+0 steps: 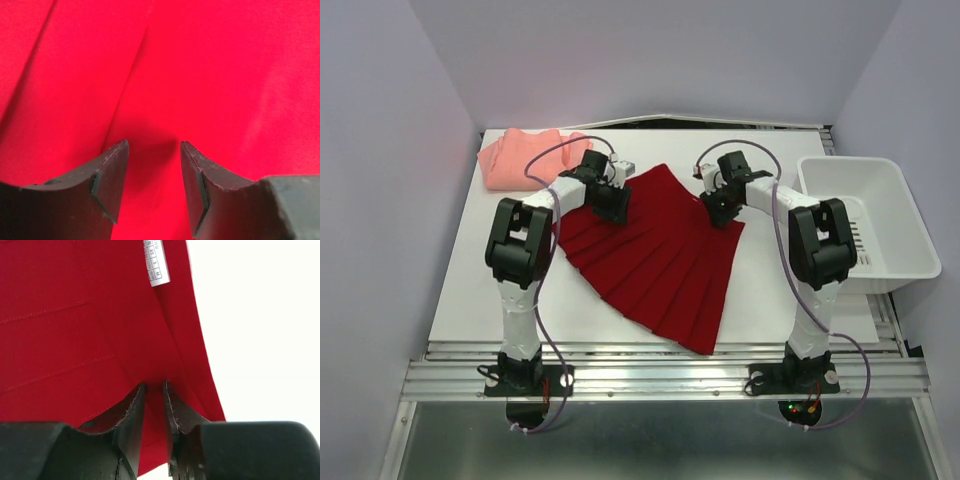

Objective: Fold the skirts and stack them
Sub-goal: Flatten the skirt out

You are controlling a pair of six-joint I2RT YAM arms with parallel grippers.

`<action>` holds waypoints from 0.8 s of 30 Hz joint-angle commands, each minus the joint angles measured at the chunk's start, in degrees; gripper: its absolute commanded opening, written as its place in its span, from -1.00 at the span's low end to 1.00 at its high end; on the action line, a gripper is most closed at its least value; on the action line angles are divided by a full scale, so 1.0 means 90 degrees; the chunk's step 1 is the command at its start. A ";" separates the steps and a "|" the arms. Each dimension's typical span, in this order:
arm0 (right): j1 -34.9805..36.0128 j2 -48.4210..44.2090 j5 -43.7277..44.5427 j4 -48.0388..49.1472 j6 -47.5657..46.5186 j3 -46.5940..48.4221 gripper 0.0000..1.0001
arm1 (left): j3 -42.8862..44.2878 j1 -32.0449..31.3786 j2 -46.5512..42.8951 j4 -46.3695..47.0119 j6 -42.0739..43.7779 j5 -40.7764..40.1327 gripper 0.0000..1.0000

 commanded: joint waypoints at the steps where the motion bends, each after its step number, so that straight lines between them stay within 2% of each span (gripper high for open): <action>1: -0.0043 -0.0621 0.0164 -0.0588 -0.0033 -0.0920 -0.49 | 0.0846 -0.0161 0.0790 -0.0113 0.0131 0.0058 0.11; 6: -0.0043 -0.1120 -0.0265 -0.0901 0.0240 -0.2062 -0.50 | 0.2086 -0.0405 0.1848 -0.0494 0.0169 0.0312 0.08; 11: -0.0043 -0.1481 -0.1044 -0.1418 0.0397 -0.2523 -0.51 | 0.3110 -0.0796 0.2385 -0.0768 0.0238 0.0322 0.08; 17: 0.0318 -0.1834 -0.1681 -0.1234 0.0650 -0.2846 -0.49 | 0.4702 -0.0679 0.3225 -0.1188 0.0189 0.0234 0.08; 20: 0.0464 -0.1795 -0.1994 -0.1136 0.0865 -0.2642 -0.42 | 0.4657 -0.0484 0.3071 -0.1023 0.0179 0.0487 0.10; 23: 0.0523 -0.2076 -0.2122 -0.1058 0.0915 -0.2378 -0.35 | 0.4393 -0.0405 0.2359 -0.1051 0.0355 0.0585 0.14; 24: 0.0523 -0.2204 -0.2121 -0.1058 0.0847 -0.2319 -0.32 | 0.4199 -0.0376 0.1854 -0.1129 0.0403 0.0682 0.15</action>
